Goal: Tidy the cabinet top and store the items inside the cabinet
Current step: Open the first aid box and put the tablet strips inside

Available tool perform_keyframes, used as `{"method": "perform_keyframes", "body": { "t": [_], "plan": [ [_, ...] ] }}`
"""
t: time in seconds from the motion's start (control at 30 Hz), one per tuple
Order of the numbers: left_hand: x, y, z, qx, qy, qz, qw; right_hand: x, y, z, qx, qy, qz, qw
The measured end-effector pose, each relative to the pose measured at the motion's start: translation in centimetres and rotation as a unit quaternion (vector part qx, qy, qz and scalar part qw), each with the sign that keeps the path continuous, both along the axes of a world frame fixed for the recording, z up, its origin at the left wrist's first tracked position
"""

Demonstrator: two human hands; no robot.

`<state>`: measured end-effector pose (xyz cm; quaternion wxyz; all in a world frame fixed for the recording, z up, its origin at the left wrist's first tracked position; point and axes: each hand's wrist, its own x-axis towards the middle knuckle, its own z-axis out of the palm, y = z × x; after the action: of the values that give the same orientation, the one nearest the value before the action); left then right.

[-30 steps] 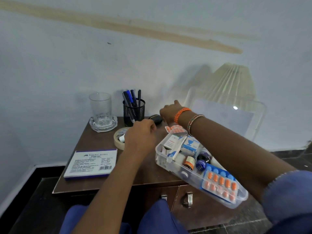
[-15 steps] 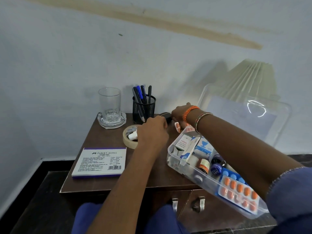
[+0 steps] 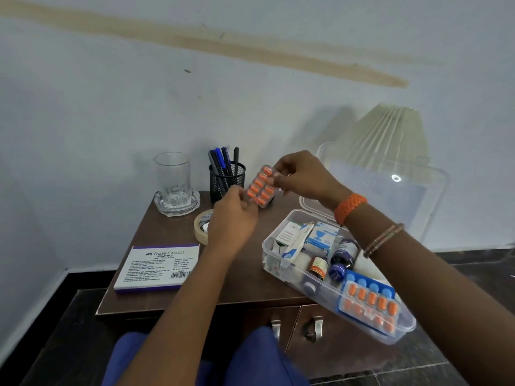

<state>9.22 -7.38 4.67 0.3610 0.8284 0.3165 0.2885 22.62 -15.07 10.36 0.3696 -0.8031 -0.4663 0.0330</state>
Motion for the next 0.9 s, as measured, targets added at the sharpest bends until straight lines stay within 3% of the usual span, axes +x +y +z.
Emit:
{"method": "perform_keyframes", "body": {
  "t": [0.13,0.3,0.5,0.67,0.8,0.9],
  "plan": [
    [0.0,-0.5,0.4,-0.108,-0.126,-0.005,0.986,-2.4,-3.4,-0.8,0.126,0.226,-0.01,0.966],
    [-0.7,-3.0,1.0,-0.198,-0.215,-0.038,0.956,-4.1,-6.1,-1.7,0.188,0.34,-0.029,0.921],
    [-1.4,-4.4,1.5,-0.219,-0.15,-0.177,0.948,-5.3,-10.6,-2.2,0.179,0.272,-0.065,0.943],
    [-1.1,-6.9,1.1,-0.165,-0.09,-0.286,0.94,-5.8,-15.0,-1.8,0.052,0.169,-0.044,0.983],
    [-0.3,-9.1,0.5,-0.151,-0.062,-0.284,0.945,-5.6,-16.8,-3.0,0.051,0.131,-0.087,0.986],
    [0.4,-9.6,-0.1,-0.055,-0.036,-0.269,0.961,-5.0,-18.5,-4.0,0.046,0.14,-0.142,0.979]
  ]
}}
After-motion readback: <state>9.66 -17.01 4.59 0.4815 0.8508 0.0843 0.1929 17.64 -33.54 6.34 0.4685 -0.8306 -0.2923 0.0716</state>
